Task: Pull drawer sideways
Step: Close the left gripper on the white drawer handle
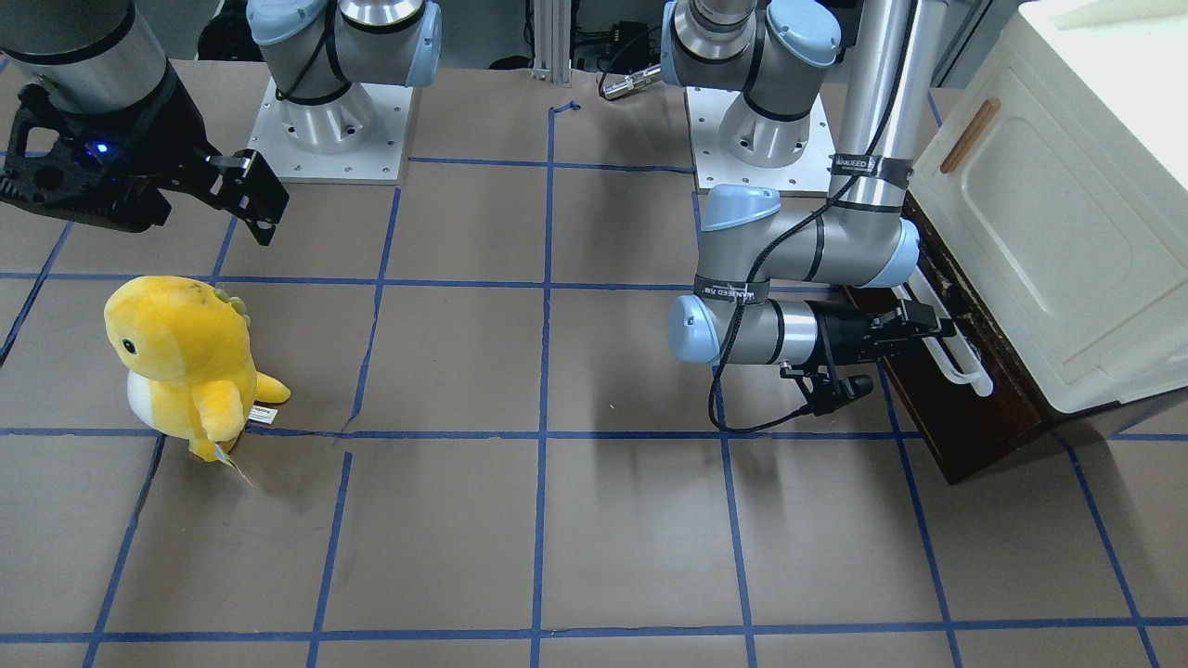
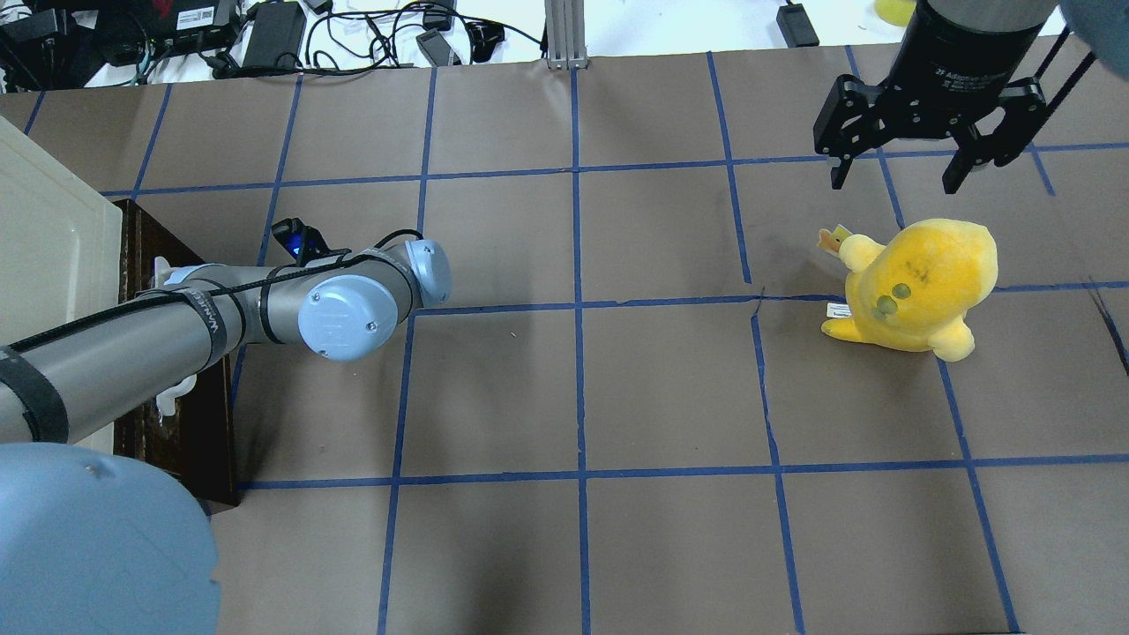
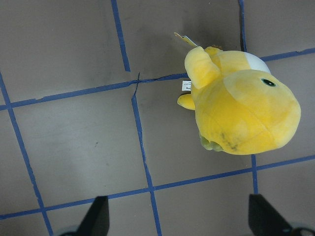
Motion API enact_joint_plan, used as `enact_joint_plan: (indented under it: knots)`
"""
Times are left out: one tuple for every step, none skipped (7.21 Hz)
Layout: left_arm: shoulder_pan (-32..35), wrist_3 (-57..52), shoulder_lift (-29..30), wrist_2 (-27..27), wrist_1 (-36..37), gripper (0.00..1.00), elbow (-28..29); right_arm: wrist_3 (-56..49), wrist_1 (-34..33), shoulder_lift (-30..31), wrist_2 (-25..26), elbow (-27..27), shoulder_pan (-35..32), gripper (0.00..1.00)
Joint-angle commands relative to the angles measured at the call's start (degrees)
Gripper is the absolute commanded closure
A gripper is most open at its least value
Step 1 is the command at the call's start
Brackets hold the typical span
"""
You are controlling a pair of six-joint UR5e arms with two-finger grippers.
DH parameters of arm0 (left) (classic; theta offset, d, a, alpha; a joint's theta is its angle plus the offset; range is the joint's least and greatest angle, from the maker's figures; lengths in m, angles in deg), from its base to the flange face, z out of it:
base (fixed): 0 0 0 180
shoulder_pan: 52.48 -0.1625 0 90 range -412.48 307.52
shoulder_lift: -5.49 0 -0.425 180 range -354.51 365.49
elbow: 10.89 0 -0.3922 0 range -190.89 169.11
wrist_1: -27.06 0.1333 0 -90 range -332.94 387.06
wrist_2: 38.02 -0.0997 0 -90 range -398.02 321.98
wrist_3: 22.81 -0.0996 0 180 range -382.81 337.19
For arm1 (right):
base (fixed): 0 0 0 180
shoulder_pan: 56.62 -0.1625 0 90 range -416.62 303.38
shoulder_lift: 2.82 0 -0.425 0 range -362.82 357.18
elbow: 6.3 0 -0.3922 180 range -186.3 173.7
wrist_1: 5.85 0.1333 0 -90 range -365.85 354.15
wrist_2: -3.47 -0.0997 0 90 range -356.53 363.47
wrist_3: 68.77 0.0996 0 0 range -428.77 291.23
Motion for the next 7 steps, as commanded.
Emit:
enact_joint_plan:
  knots:
    - [-0.03, 0.04, -0.07, 0.23, -0.06, 0.78, 0.0, 0.0, 0.0, 0.0, 0.0, 0.0, 0.0, 0.0]
    - [-0.03, -0.22, -0.25, 0.23, -0.06, 0.78, 0.0, 0.0, 0.0, 0.0, 0.0, 0.0, 0.0, 0.0]
    - [-0.03, -0.39, -0.94, 0.23, -0.32, 0.82, 0.0, 0.0, 0.0, 0.0, 0.0, 0.0, 0.0, 0.0]
    - [-0.03, -0.4, -1.04, 0.15, -0.58, 0.84, 0.08, 0.0, 0.0, 0.0, 0.0, 0.0, 0.08, 0.0]
    - [-0.03, -0.48, -1.21, 0.06, -0.5, 0.84, 0.09, 0.0, 0.0, 0.0, 0.0, 0.0, 0.0, 0.0]
    - [-0.03, -0.48, -1.13, 0.06, -0.59, 0.85, 0.09, 0.0, 0.0, 0.0, 0.0, 0.0, 0.0, 0.0]
    - [0.06, -0.92, -0.95, 0.06, -0.41, 0.86, 0.09, 0.0, 0.0, 0.0, 0.0, 0.0, 0.08, 0.0]
